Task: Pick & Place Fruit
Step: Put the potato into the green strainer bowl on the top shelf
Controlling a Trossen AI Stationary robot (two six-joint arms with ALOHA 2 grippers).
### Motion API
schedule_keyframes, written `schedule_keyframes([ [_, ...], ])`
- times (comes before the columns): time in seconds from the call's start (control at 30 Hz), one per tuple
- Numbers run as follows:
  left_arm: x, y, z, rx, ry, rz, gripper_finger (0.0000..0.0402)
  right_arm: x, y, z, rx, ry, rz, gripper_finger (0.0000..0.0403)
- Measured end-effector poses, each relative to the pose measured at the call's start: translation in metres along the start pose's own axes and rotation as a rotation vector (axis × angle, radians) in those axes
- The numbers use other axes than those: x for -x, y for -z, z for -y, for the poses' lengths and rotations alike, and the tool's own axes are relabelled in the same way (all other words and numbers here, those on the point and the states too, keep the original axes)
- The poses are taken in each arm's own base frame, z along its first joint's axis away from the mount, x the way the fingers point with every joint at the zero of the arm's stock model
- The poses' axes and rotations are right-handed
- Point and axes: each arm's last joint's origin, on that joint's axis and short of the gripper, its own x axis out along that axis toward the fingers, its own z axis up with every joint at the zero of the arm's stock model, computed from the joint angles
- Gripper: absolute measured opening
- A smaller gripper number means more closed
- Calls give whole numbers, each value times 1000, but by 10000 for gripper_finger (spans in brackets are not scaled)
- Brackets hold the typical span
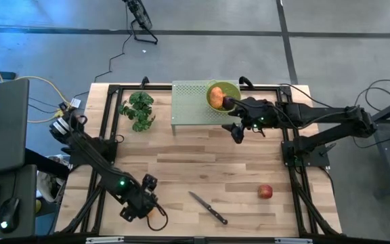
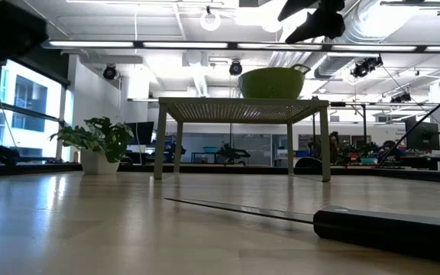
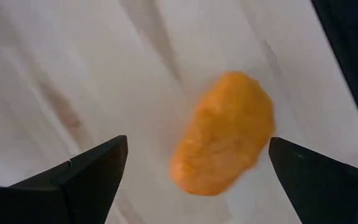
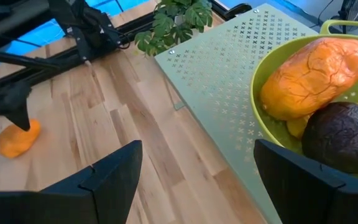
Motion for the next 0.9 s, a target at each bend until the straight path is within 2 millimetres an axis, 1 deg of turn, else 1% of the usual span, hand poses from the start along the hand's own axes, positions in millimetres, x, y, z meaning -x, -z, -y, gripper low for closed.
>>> schedule_keyframes([
  [0.1, -6, 1, 4, -17, 31, -28, 384, 0, 0, 0, -7, 0, 1, 301],
  [0.3, -18, -1, 6, -34, 25, -47, 384, 0, -2, -1, -13, -11, 24, 301],
  [0.63, -43, -2, 7, -68, 15, -104, 384, 0, -4, -2, -8, -18, 41, 301],
  [0.8, -53, -5, 8, -67, 6, -96, 384, 0, -4, -2, -7, -18, 41, 301],
  [0.9, -55, -5, 8, -60, 1, -103, 384, 0, -4, -2, -7, -18, 40, 301],
])
